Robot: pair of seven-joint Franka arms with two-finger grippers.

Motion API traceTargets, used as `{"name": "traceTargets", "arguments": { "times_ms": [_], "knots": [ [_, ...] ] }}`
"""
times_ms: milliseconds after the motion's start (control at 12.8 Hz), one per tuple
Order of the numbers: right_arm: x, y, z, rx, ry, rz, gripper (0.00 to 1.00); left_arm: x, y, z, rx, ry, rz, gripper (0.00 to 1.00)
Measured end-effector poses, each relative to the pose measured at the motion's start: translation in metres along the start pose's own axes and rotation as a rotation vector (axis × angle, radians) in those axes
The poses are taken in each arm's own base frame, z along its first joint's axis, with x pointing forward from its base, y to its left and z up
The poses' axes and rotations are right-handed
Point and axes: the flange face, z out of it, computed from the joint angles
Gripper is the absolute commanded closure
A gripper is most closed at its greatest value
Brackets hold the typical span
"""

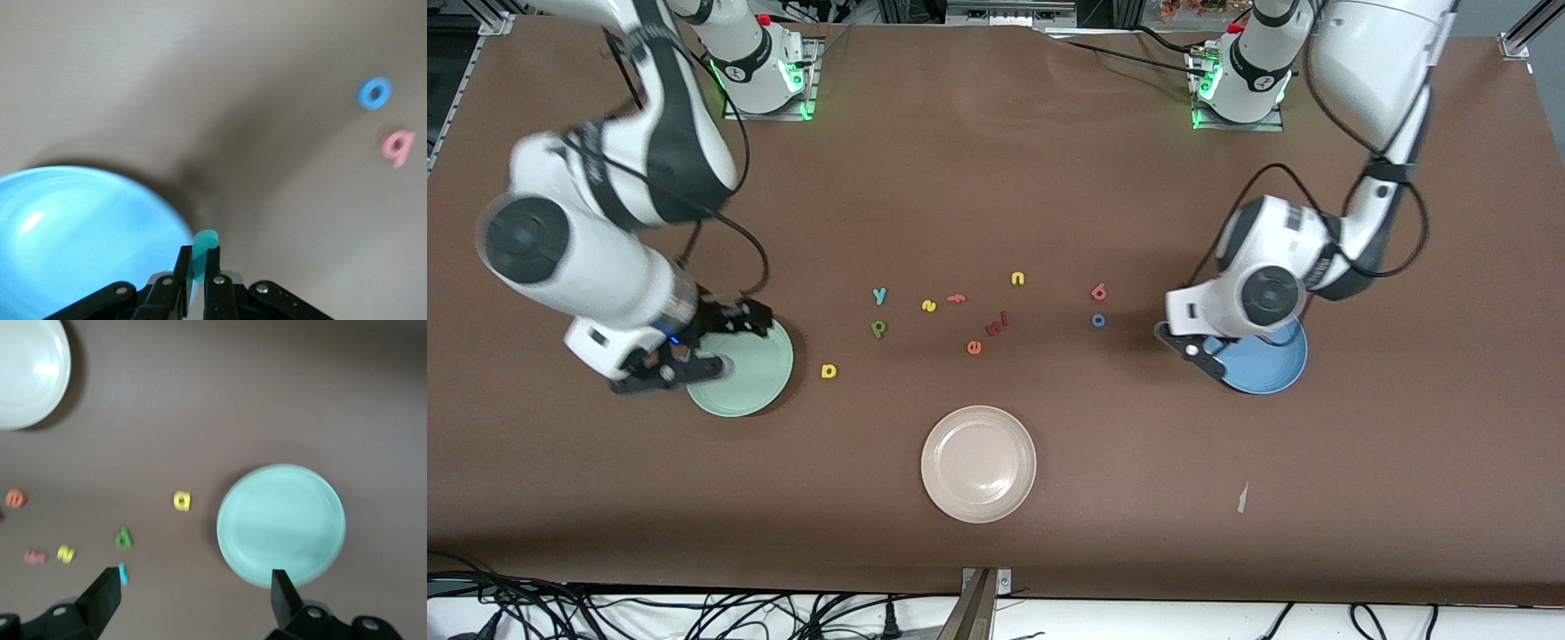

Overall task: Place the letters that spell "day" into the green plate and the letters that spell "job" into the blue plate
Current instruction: 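Drop the teal r on the blue plate while the right gripper reaches letters, then grasp the yellow a with the right gripper while the left gripper reaches letters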

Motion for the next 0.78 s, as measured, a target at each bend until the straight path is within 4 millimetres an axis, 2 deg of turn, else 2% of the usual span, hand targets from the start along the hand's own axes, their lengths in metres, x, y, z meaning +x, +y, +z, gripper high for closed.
{"name": "traceTargets", "arguments": {
  "times_ms": [78,234,312,390,546,702,780],
  "knots": [
    [0.015,-0.004,0.024,0.006,0.013,0.015,0.01,-0.011,-0.022,-0.001,-0.008,0.007,0.042,1.00],
    [0.033,-0.002,0.068,0.055,0.037,0.052,0.01,-0.026,-0.047,0.007,-0.026,0.004,0.095,0.98],
    [0.037,0.004,0.088,0.072,0.055,0.074,0.01,-0.030,-0.054,0.017,-0.039,-0.004,0.111,0.44],
    [0.038,0.009,0.112,0.079,0.078,0.089,0.01,-0.030,-0.057,0.028,-0.053,-0.016,0.120,0.00],
    [0.026,0.000,0.162,0.090,0.108,0.094,0.01,-0.027,-0.056,0.043,-0.069,-0.029,0.140,0.00],
    [0.008,-0.020,0.201,0.094,0.109,0.110,0.01,-0.021,-0.049,0.035,-0.062,-0.016,0.162,0.00],
    [0.002,-0.032,0.209,0.093,0.107,0.111,0.01,-0.017,-0.043,0.023,-0.052,0.000,0.174,0.00]
  ]
}}
